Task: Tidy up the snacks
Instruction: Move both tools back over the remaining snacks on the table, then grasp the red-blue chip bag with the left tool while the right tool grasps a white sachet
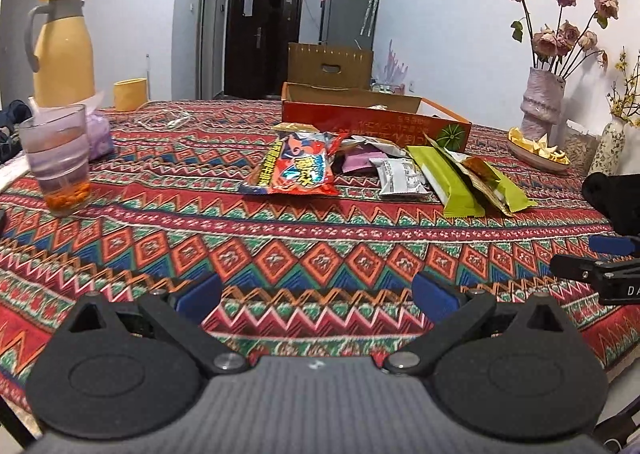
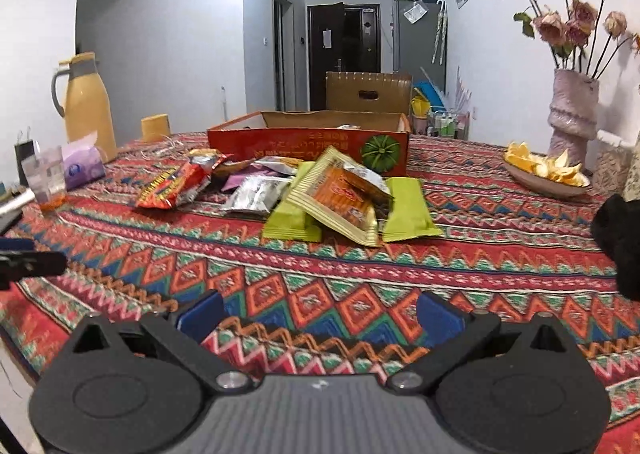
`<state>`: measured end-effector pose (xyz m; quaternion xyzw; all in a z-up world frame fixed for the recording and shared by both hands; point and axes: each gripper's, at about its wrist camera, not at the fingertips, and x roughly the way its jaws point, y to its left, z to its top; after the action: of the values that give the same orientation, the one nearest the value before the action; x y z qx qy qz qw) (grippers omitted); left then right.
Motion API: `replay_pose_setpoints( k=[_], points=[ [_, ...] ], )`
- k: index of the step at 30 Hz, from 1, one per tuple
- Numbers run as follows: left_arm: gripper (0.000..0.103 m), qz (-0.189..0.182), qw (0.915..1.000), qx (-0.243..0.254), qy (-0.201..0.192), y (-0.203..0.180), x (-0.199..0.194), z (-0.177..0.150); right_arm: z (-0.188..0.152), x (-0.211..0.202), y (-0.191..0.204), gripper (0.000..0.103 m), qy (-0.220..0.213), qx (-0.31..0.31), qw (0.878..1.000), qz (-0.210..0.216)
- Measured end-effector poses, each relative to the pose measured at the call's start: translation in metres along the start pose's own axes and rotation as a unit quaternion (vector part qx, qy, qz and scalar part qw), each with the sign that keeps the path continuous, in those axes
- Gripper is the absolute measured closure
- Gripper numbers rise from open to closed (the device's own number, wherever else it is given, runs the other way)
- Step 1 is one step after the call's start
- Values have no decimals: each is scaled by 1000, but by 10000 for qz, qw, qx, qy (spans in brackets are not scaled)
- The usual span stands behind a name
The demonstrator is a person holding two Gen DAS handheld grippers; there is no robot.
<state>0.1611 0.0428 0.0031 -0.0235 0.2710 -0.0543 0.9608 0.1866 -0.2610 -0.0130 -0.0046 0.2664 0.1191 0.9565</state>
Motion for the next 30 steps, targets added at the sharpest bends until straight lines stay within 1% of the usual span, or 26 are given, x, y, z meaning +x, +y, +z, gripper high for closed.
replay_pose_setpoints(
  k=[2, 7, 10, 13, 15, 16, 17, 19, 20, 22, 24, 26, 29, 30],
  points=[
    [0, -42, 10000, 27, 0, -2, 7, 5, 4, 5, -1, 0, 13, 89, 9999, 112],
    [0, -108, 9999, 107, -11, -2, 28, 25, 22, 16, -13, 2, -207, 416, 9983, 339],
    [0, -90, 9998, 182, 20, -2, 48, 39, 39, 29, -26, 7, -294, 718, 9960, 447],
    [0, -66, 9997, 243, 31, 0, 71, 55, 57, 51, -38, 8, -199, 892, 9951, 377],
    [0, -73, 9995, 296, 14, 1, 88, 67, 71, 69, -43, 9, -65, 840, 9963, 183],
    [0, -50, 9995, 324, 35, 2, 98, 73, 77, 77, -46, 11, -24, 793, 9968, 123],
    [0, -34, 9993, 357, 47, 3, 108, 79, 83, 85, -50, 14, -25, 760, 9971, 89],
    [0, -134, 9992, 386, 7, 7, 129, 91, 95, 103, -58, 17, 2, 799, 9967, 134],
    [0, -173, 9992, 346, 32, 10, 140, 96, 101, 113, -63, 18, 6, 873, 9960, 179],
    [0, -261, 9994, 191, 147, 18, 166, 105, 109, 133, -72, 25, 12, 1046, 9941, 275],
    [0, -370, 9989, -35, 299, 27, 189, 110, 114, 154, -80, 41, 58, 1267, 9915, 273],
    [2, -463, 9977, -301, 406, 36, 204, 113, 114, 173, -86, 49, 159, 1400, 9896, 283],
    [16, -692, 9938, -663, 558, 48, 216, 108, 110, 191, -88, 50, 265, 1476, 9879, 390],
    [18, -677, 9946, -636, 453, 48, 215, 106, 108, 196, -88, 50, 319, 1533, 9867, 433]
  ],
)
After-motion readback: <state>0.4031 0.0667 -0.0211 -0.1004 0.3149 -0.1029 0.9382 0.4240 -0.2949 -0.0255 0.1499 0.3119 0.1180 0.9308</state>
